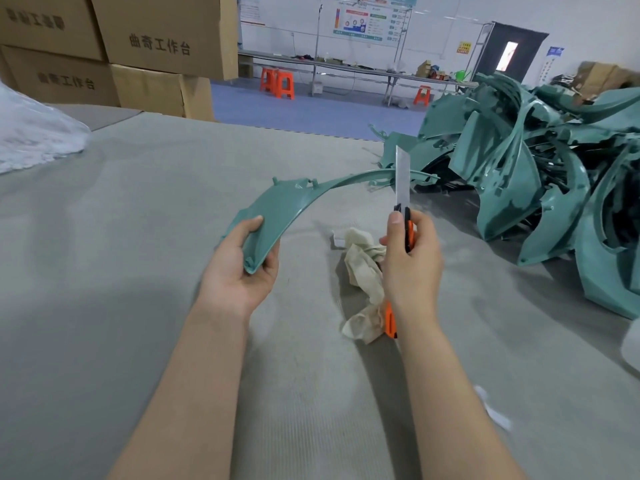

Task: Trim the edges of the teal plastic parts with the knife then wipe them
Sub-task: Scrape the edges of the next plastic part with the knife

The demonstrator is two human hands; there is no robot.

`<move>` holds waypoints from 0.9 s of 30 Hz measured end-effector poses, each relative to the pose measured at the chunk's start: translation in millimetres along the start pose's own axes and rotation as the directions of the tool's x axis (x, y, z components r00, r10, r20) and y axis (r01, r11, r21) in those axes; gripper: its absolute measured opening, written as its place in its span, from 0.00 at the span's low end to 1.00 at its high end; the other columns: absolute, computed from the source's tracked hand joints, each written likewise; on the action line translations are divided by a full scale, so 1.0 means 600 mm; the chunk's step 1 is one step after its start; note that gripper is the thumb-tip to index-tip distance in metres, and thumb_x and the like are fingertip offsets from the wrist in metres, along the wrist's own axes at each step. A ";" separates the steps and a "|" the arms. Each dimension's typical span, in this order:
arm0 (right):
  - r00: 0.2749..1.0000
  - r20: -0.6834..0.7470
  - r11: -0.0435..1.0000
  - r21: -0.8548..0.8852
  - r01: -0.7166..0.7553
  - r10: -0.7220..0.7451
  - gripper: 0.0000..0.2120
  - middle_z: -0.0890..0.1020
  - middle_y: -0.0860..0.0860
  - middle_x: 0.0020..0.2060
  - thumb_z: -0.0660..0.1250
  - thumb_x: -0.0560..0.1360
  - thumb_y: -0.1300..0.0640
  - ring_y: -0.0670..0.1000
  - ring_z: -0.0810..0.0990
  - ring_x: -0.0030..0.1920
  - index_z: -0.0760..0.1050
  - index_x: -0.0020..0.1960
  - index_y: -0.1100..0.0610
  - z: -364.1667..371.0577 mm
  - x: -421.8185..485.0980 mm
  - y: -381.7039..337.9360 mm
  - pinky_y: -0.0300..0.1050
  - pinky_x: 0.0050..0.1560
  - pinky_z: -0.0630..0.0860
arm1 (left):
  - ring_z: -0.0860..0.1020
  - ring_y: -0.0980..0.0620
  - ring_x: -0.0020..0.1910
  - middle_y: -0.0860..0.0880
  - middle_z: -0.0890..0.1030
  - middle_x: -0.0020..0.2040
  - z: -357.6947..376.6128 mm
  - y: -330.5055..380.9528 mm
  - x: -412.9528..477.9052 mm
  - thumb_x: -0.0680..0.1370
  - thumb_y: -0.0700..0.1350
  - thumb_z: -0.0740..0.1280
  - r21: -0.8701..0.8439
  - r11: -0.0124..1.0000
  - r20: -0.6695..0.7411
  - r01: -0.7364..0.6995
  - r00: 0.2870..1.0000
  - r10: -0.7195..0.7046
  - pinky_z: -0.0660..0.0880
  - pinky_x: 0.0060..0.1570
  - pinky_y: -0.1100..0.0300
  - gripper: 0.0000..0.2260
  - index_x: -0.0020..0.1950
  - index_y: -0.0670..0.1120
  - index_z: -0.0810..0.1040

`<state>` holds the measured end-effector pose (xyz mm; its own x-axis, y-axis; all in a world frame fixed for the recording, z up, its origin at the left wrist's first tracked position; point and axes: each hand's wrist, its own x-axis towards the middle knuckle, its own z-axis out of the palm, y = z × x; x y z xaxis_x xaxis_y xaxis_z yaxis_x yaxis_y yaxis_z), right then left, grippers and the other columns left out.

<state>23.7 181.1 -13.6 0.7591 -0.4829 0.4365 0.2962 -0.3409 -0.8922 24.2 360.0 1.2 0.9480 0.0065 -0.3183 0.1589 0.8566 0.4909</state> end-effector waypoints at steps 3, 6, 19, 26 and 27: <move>1.000 0.022 1.000 -0.007 0.001 0.000 0.09 0.78 0.44 0.36 0.60 0.80 0.47 0.47 0.79 0.41 0.74 0.55 0.50 0.003 -0.003 -0.001 0.42 0.42 0.73 | 0.79 0.55 0.27 0.49 0.81 0.33 0.000 0.000 0.000 0.76 0.38 0.67 0.001 1.000 0.005 0.003 1.000 -0.003 0.70 0.20 0.69 0.02 0.45 0.45 0.77; 0.999 0.052 1.000 0.013 0.017 -0.018 0.08 0.78 0.45 0.34 0.61 0.80 0.49 0.51 0.79 0.39 0.75 0.52 0.50 0.009 -0.010 -0.006 0.47 0.43 0.76 | 0.79 0.55 0.27 0.49 0.82 0.33 0.000 0.000 0.000 0.76 0.38 0.67 -0.010 1.000 0.001 0.006 1.000 -0.006 0.71 0.20 0.69 0.02 0.45 0.45 0.77; 0.977 0.187 0.995 0.020 0.095 -0.097 0.07 0.71 0.41 0.26 0.62 0.80 0.50 0.44 0.67 0.29 0.76 0.47 0.50 0.027 -0.031 -0.012 0.35 0.32 0.64 | 0.79 0.56 0.26 0.49 0.81 0.32 0.000 -0.002 0.003 0.76 0.39 0.67 0.002 1.000 -0.022 0.023 0.999 -0.023 0.70 0.20 0.69 0.03 0.43 0.46 0.77; 0.945 0.301 0.991 0.011 0.132 -0.129 0.07 0.74 0.41 0.29 0.63 0.79 0.47 0.43 0.70 0.31 0.77 0.51 0.49 0.039 -0.043 -0.013 0.41 0.36 0.68 | 0.79 0.55 0.27 0.49 0.81 0.32 0.002 -0.004 0.004 0.76 0.38 0.67 -0.029 0.999 -0.026 0.017 0.999 -0.018 0.70 0.20 0.69 0.04 0.42 0.45 0.77; 0.940 0.308 0.988 -0.002 0.155 -0.147 0.07 0.74 0.39 0.28 0.63 0.79 0.47 0.43 0.70 0.31 0.77 0.51 0.49 0.040 -0.045 -0.013 0.39 0.36 0.66 | 0.79 0.54 0.27 0.48 0.81 0.32 0.002 -0.004 0.004 0.76 0.38 0.67 -0.041 0.999 -0.029 0.015 0.999 -0.017 0.71 0.20 0.69 0.04 0.42 0.45 0.77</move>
<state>14.8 216.2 -21.5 0.8484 -0.1553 0.5060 0.4095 -0.4132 -0.8134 26.2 357.5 0.3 0.9367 0.0074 -0.3501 0.1621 0.8770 0.4522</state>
